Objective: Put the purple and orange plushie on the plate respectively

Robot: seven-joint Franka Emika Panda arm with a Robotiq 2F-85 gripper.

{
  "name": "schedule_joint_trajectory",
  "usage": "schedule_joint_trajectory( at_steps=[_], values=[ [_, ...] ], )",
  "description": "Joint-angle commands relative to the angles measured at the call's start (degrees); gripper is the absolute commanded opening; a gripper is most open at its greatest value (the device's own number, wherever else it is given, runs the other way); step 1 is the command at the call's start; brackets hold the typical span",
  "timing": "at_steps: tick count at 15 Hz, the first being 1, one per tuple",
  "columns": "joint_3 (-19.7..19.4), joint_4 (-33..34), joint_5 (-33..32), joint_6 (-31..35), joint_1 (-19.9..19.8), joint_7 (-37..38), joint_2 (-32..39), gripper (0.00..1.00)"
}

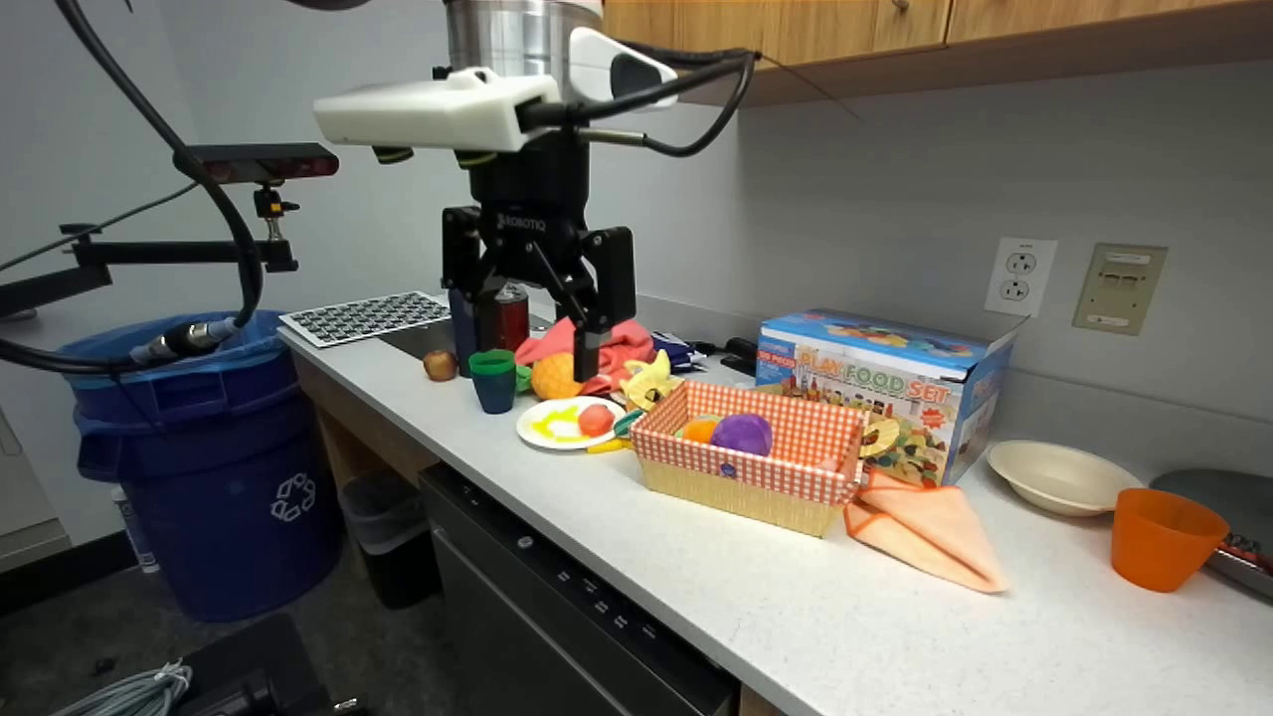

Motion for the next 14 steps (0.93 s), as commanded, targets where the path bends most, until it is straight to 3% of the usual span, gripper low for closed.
schedule_joint_trajectory(
  at_steps=[1,11,14],
  values=[
    [-0.4,0.6,0.6,-1.7,0.3,-2.7,0.3,1.00],
    [0.2,0.1,0.1,-1.2,-0.2,-2.3,0.4,1.00],
    [1.2,-0.3,-3.7,0.7,-1.1,-1.4,0.4,1.00]
  ],
)
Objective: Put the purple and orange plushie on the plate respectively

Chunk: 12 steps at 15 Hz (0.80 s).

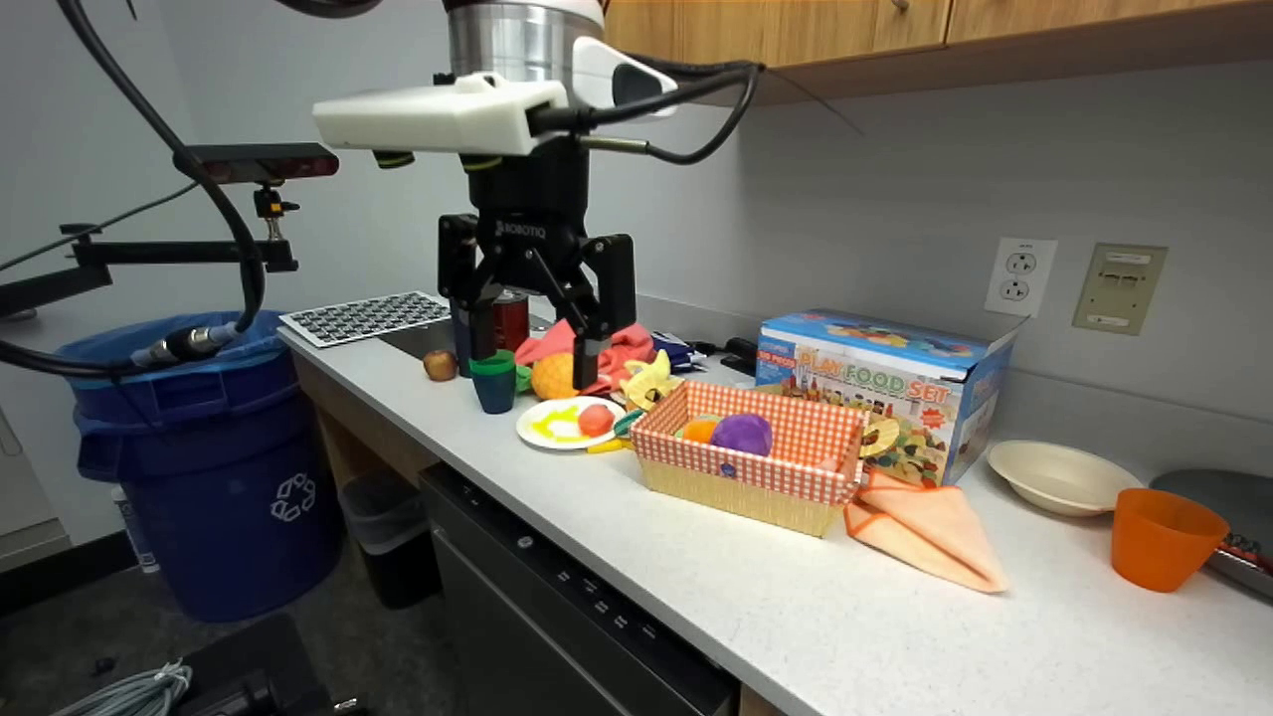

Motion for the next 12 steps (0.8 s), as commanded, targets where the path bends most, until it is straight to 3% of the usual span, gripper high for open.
schedule_joint_trajectory(
  at_steps=[1,5,12],
  values=[
    [1.1,-0.4,-3.6,2.2,-1.0,0.1,-0.1,1.00],
    [0.9,-0.6,-6.2,4.4,-0.7,-0.3,-0.2,1.00],
    [0.6,0.1,-4.7,3.5,-0.3,-0.1,0.2,1.00]
  ],
)
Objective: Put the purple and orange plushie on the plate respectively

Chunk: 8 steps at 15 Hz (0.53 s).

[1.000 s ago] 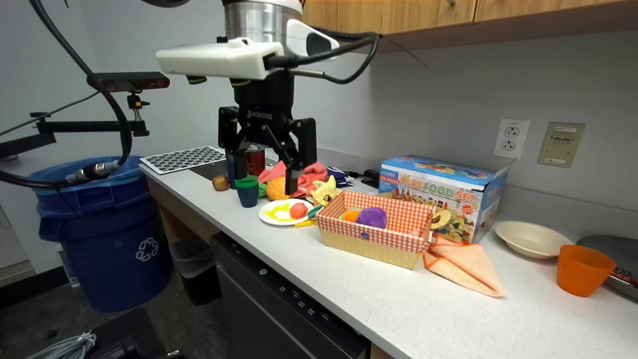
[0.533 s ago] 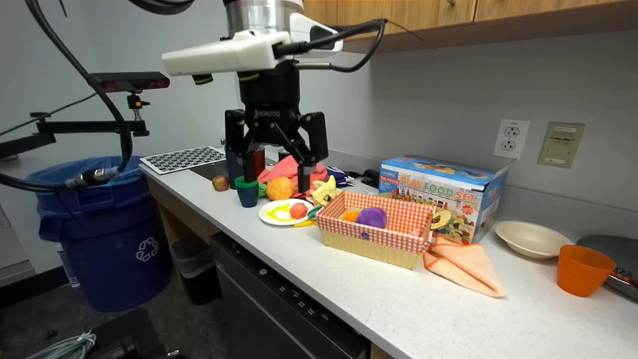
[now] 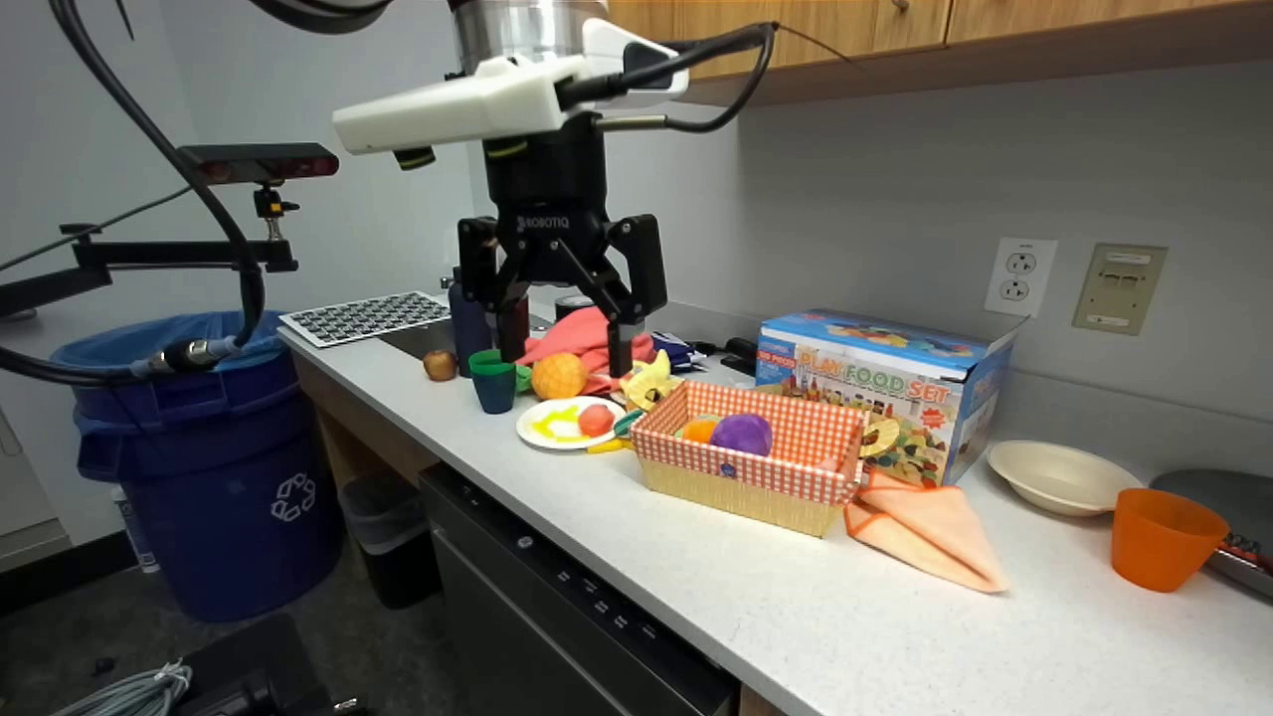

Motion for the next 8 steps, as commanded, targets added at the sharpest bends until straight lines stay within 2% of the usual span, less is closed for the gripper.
schedule_joint_trajectory(
  at_steps=[1,8],
  values=[
    [0.2,0.1,0.1,-0.1,-0.2,-0.1,0.0,1.00],
    [0.5,0.0,-0.1,0.5,-0.5,0.9,0.0,1.00]
  ],
)
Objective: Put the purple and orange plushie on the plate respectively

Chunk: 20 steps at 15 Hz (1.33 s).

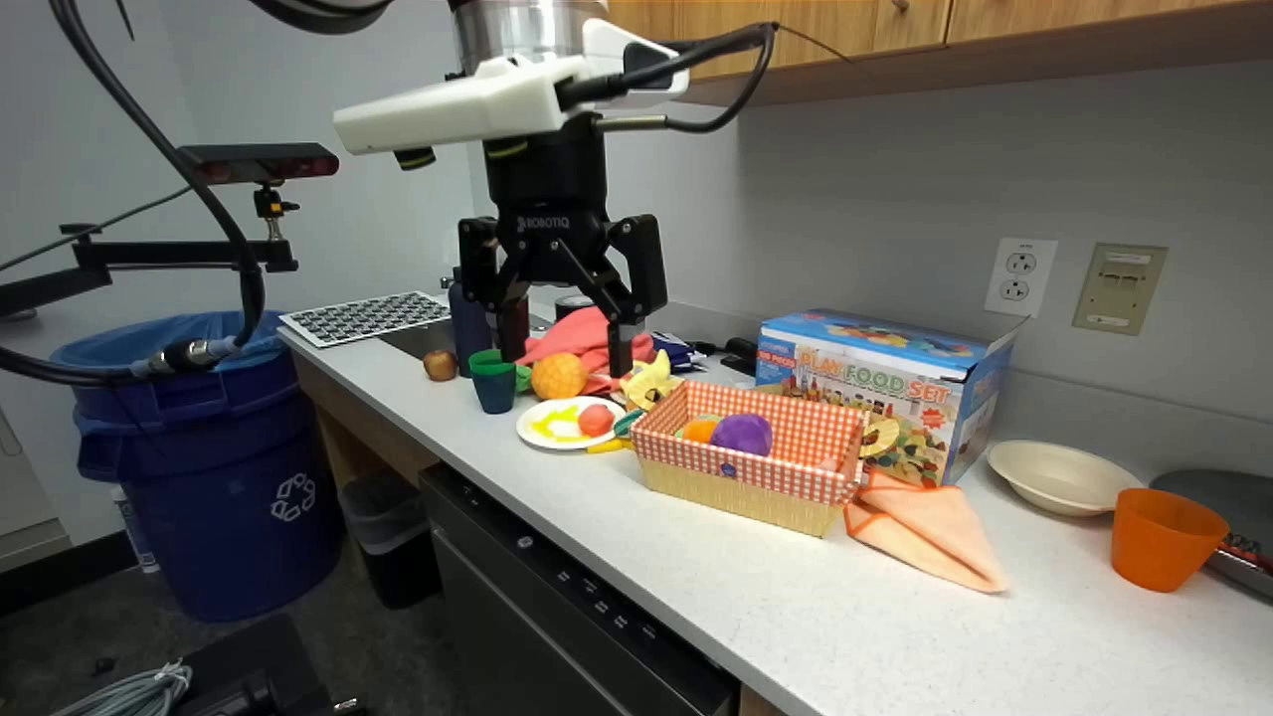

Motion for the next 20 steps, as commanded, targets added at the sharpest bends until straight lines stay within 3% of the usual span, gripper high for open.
schedule_joint_trajectory(
  at_steps=[1,9,20],
  values=[
    [0.5,-0.2,-0.4,1.0,-0.5,0.6,-0.1,1.00],
    [0.1,-0.6,-0.3,4.7,-0.2,0.3,-0.2,1.00],
    [0.7,0.0,-1.6,3.9,-0.8,1.6,0.1,1.00]
  ],
)
